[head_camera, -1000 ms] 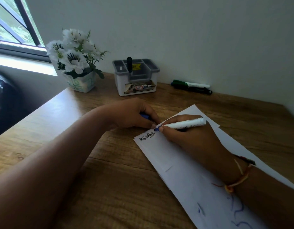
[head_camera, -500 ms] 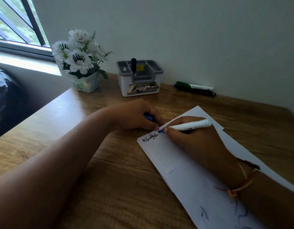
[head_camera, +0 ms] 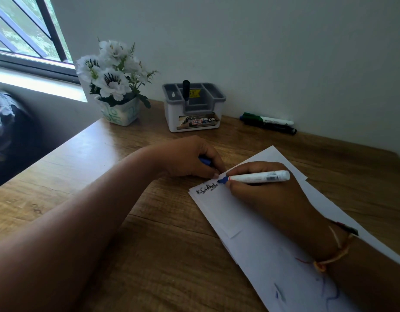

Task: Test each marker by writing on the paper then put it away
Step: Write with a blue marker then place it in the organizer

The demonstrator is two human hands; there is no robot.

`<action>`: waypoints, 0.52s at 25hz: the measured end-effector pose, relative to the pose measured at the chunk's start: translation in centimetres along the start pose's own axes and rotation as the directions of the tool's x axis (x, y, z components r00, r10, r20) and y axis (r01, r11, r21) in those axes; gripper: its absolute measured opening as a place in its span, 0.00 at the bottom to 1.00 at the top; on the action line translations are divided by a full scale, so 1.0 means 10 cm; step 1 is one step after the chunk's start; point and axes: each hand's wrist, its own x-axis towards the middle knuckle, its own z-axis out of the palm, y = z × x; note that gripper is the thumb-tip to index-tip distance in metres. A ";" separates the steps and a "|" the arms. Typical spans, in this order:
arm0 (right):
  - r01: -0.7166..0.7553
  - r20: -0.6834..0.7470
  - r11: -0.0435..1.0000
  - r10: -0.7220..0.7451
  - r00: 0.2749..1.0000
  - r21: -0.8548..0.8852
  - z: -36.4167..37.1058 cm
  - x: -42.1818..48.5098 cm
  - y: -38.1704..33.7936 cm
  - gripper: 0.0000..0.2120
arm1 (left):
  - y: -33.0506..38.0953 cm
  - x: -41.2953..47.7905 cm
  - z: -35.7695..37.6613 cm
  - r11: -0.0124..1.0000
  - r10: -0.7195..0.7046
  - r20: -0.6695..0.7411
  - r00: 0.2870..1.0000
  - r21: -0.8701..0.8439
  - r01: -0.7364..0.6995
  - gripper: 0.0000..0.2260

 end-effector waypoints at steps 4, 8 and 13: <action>0.073 -0.095 0.982 -0.057 0.994 0.174 -0.02 -0.09 -0.08 0.19 | 0.00 0.00 0.01 1.000 0.007 -0.002 1.000 -0.008 -0.007 0.10; -0.005 0.008 1.000 0.005 1.000 -0.021 -0.03 0.00 -0.07 0.08 | 0.00 0.00 0.00 1.000 -0.005 0.013 1.000 0.002 0.005 0.11; -0.004 -0.100 0.999 0.007 0.995 0.034 0.00 -0.03 -0.02 0.15 | 0.00 0.01 0.00 1.000 -0.007 0.005 1.000 -0.007 0.007 0.10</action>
